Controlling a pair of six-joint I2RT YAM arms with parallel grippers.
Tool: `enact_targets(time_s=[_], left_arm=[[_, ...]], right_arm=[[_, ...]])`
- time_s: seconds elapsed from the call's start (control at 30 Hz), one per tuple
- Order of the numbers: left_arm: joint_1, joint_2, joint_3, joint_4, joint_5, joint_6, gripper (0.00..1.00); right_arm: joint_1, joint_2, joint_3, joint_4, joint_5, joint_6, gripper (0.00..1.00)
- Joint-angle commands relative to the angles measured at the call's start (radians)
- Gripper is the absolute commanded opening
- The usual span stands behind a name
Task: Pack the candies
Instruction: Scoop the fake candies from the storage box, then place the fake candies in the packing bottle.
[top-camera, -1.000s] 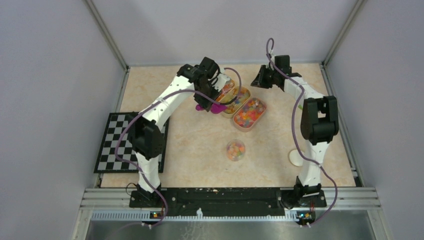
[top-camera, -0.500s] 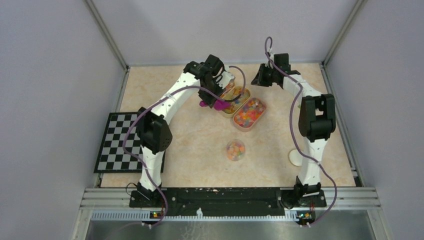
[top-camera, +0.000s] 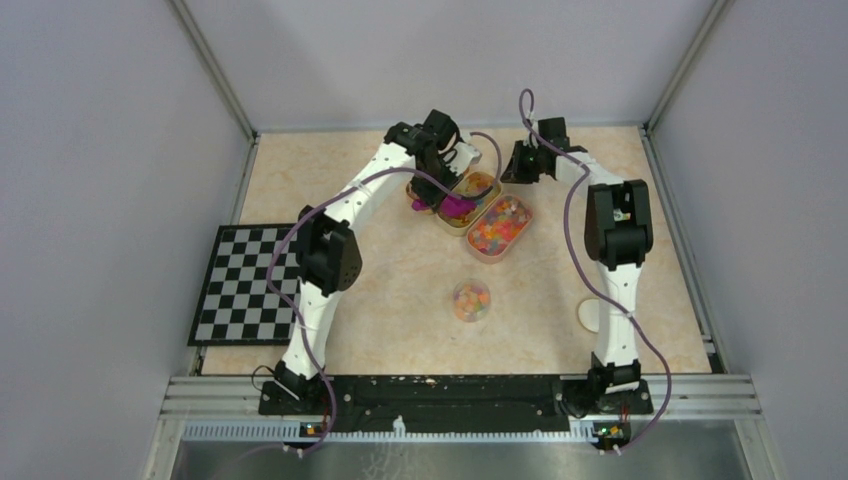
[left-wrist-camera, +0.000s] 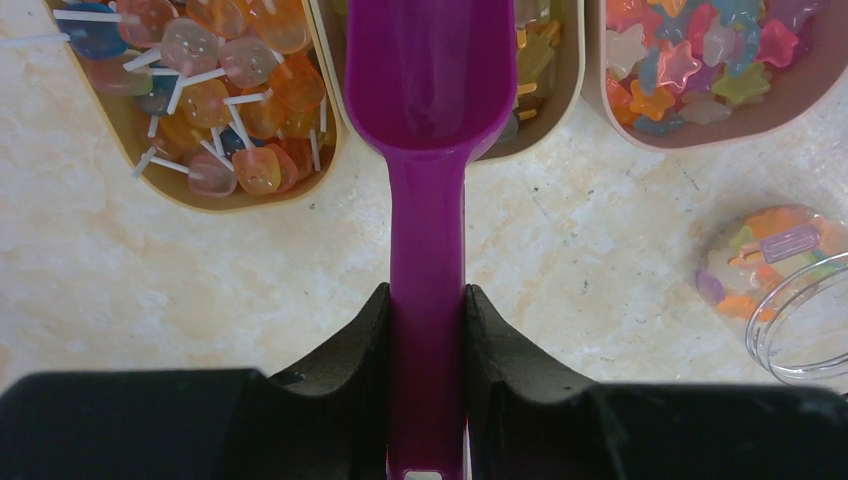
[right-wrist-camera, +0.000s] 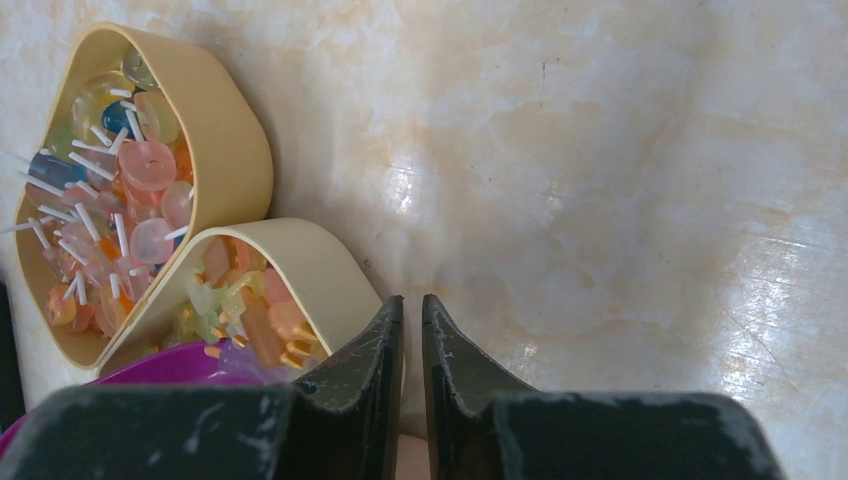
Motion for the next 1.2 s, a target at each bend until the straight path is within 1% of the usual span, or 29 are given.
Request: enact_targets(time_s=[0.0,0.2,0.43,0.73,0.9,1.17], left_arm=[[0.005,0.034,0.022,0.070,0.011,0.018,0.00],[0.005,0.024,-0.033,0.138,0.001,0.022,0.00],[0.005,-0.027,-0.134,0.268,0.009,0.027,0.00],[0.004,-0.036,-0.194,0.254,-0.004,0.060,0.00],[0.006,-0.054,-0.258,0.274,-0.019,0.062,0.00],[0.006,-0.066,-0.293,0.308,-0.014,0.054,0.00]], right_arm=[[-0.006,-0.007,0.015,0.065,-0.026,0.001,0.11],[-0.006,-0.012,-0.006,0.105,-0.050,0.007,0.11],[-0.006,-0.001,-0.032,0.134,-0.064,0.019,0.10],[-0.006,-0.003,-0.061,0.170,-0.093,0.033,0.10],[-0.006,-0.017,-0.084,0.218,-0.114,0.032,0.09],[-0.006,-0.029,-0.104,0.250,-0.135,0.033,0.09]])
